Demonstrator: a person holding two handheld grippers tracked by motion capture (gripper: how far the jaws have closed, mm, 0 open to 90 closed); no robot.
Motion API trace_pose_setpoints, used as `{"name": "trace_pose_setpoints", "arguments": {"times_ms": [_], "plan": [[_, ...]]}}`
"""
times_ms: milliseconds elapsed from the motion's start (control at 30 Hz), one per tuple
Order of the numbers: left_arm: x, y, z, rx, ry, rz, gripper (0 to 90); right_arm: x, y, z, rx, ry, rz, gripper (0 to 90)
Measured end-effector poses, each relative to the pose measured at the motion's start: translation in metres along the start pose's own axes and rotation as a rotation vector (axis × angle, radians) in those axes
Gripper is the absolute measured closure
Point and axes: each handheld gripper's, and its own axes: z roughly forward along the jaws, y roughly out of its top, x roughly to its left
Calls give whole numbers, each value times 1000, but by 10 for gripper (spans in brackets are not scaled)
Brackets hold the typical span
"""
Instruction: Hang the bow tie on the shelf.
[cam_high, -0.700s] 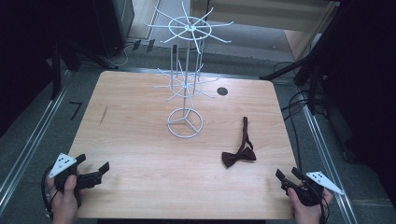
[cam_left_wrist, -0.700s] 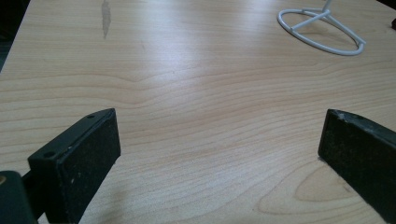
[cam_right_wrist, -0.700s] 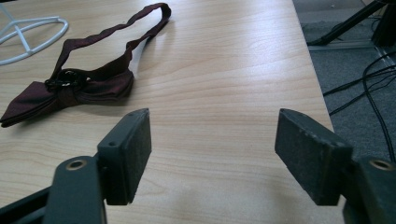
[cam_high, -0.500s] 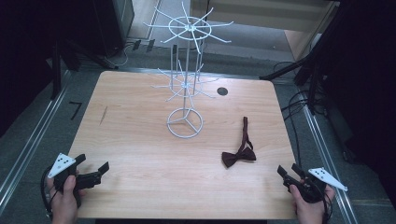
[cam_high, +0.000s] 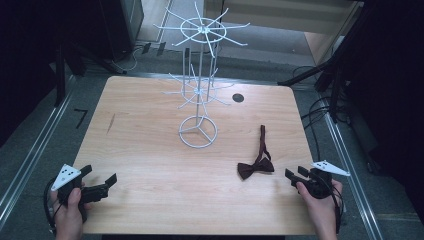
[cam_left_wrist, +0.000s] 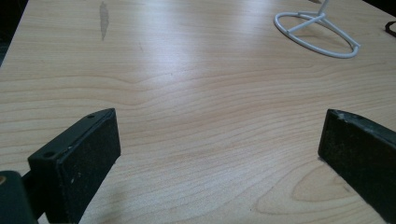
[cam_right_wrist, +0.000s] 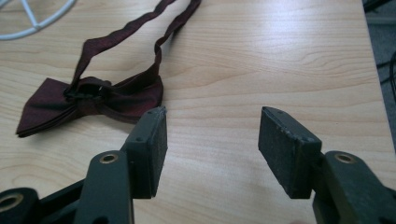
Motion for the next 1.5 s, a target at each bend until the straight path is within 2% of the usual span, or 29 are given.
{"name": "trace_pose_setpoints", "arguments": {"times_ms": [133, 200, 233, 267, 367, 500, 567, 867, 1000, 1200, 1333, 1400, 1500], "plan": [[0, 0, 0, 0, 0, 1, 0, 0, 9, 5, 13, -23, 18, 410], [0, 0, 0, -1, -2, 1, 0, 1, 17, 8, 16, -44, 6, 362], [0, 0, 0, -4, -2, -1, 0, 1, 19, 9, 19, -47, 1, 367], [0, 0, 0, -3, -2, 0, 0, 3, 26, 11, 26, -28, 0, 365], [0, 0, 0, -2, -3, 1, 0, 6, 32, 13, 36, -41, -19, 355], [0, 0, 0, -3, -4, 1, 0, 12, 44, 20, 72, -36, -30, 372], [0, 0, 0, -2, -3, 1, 0, 17, 52, 26, 102, -52, -56, 395], [0, 0, 0, -2, -6, 1, 0, 29, 76, 41, 152, -43, -73, 425], [0, 0, 0, -2, -6, 2, 0, 33, 85, 48, 186, -29, -53, 428], [0, 0, 0, -3, -7, 1, 0, 39, 95, 65, 246, -35, -62, 440], [0, 0, 0, -3, -9, 2, 0, 43, 101, 72, 261, -31, -60, 440], [0, 0, 0, -2, -9, 2, 0, 45, 104, 76, 279, -21, -37, 439], [0, 0, 0, -3, -10, 1, 0, 47, 107, 83, 294, -24, -33, 439]]}}
